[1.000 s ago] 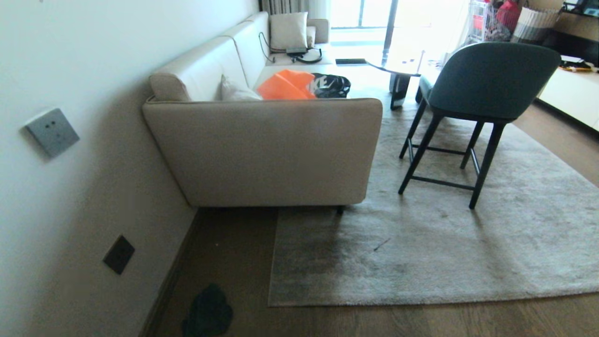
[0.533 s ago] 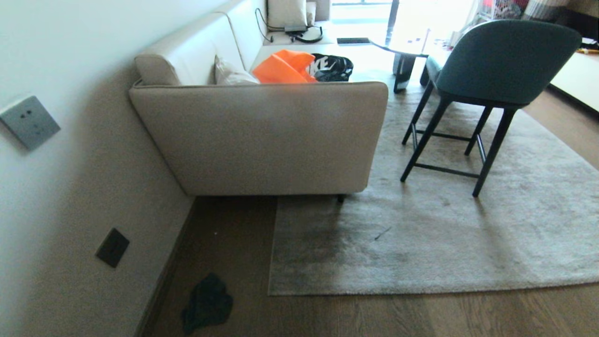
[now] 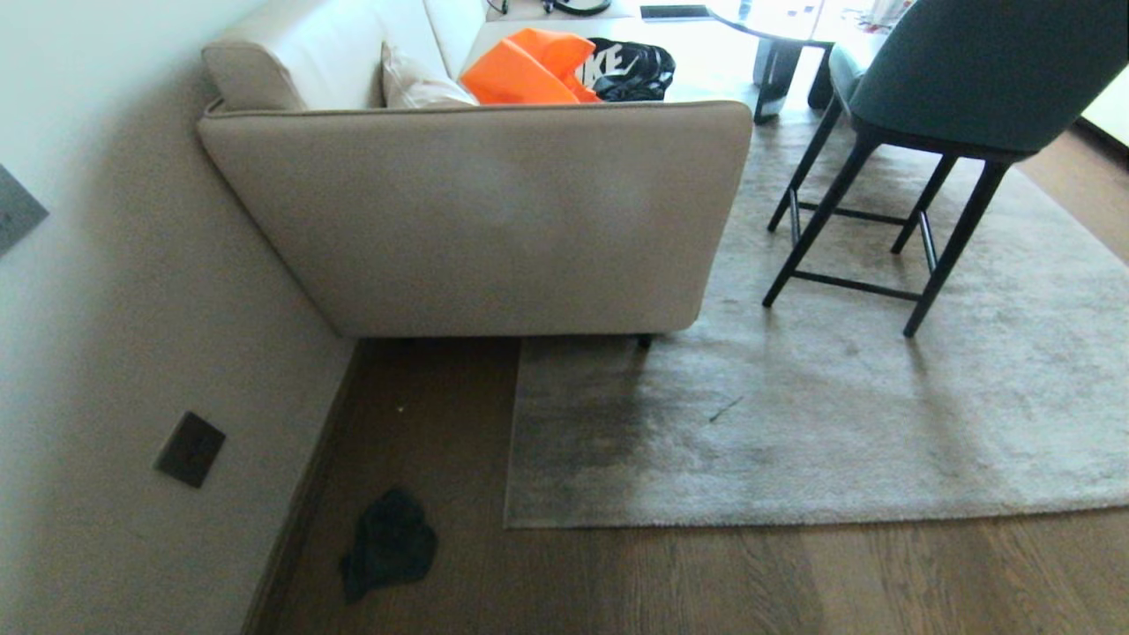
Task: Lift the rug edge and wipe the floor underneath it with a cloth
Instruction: Pick up the rag
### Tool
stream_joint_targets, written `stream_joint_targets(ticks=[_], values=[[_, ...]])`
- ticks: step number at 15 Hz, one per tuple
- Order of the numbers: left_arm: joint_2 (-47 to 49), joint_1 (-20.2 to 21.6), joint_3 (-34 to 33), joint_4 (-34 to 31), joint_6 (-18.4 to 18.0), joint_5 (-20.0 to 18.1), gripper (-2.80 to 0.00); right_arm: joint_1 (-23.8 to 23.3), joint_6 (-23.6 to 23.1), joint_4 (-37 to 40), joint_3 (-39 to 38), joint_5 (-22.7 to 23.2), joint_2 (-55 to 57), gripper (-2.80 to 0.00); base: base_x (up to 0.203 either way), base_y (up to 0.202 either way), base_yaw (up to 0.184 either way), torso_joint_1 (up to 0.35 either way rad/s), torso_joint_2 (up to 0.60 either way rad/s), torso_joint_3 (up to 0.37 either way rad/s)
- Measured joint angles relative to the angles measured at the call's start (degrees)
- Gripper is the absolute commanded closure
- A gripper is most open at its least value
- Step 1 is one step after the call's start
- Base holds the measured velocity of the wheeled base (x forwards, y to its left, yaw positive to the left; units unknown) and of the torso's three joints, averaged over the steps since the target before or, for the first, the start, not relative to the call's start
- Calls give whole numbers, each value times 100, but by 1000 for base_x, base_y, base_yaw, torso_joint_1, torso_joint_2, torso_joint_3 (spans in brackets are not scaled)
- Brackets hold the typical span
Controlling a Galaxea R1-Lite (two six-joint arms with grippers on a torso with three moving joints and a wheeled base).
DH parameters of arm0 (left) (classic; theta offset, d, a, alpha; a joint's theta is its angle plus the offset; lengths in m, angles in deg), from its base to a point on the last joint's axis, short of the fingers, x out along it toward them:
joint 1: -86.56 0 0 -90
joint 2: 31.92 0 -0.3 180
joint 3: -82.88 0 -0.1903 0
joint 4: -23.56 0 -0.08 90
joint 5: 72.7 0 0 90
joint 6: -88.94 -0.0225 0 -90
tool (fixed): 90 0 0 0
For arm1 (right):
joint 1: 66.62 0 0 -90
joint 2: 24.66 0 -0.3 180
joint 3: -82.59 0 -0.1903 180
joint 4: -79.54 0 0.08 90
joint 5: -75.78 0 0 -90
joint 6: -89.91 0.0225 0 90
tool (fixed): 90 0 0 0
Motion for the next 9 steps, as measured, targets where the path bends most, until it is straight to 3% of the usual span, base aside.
stream_joint_targets(ticks=[9], values=[[0, 0, 2, -2, 2, -6, 0, 0, 0, 2, 0, -1, 0, 0, 0, 0, 0, 4, 2, -197]])
